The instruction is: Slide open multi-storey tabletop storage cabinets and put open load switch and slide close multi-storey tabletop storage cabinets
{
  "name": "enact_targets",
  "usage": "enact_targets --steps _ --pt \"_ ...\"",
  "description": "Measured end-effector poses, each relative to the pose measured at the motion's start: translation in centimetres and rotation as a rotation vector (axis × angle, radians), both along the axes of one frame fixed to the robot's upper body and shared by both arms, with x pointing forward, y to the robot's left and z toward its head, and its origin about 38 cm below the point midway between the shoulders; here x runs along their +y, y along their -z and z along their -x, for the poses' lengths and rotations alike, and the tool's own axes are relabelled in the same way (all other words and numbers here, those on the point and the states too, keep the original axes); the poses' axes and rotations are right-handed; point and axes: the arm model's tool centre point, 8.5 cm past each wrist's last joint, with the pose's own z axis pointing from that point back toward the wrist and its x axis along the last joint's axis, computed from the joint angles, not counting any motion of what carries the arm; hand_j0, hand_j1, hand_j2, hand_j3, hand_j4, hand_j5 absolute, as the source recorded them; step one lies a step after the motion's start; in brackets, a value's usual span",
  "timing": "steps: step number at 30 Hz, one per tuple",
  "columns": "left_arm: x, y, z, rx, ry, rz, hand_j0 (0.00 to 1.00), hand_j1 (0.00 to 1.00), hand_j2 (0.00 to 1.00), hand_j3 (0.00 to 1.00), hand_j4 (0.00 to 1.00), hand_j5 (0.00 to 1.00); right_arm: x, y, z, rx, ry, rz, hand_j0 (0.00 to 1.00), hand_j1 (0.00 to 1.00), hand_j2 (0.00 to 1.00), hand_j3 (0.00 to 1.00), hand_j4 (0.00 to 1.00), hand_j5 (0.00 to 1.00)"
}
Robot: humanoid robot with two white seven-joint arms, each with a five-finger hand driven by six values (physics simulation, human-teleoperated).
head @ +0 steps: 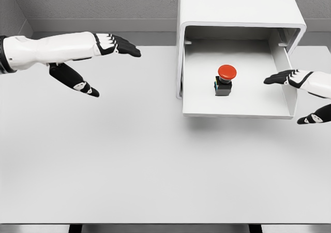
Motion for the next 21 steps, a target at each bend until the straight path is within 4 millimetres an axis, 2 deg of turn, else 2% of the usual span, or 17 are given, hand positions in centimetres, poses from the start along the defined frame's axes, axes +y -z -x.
enact_targets --steps 21 --pt "0.4 0.2 -0.3 -0.003 -0.017 -0.013 1.0 1.0 1.0 1.0 1.0 1.0 1.2 0.1 -0.4 -0.013 -0.027 -0.031 1.0 1.0 1.0 1.0 1.0 1.0"
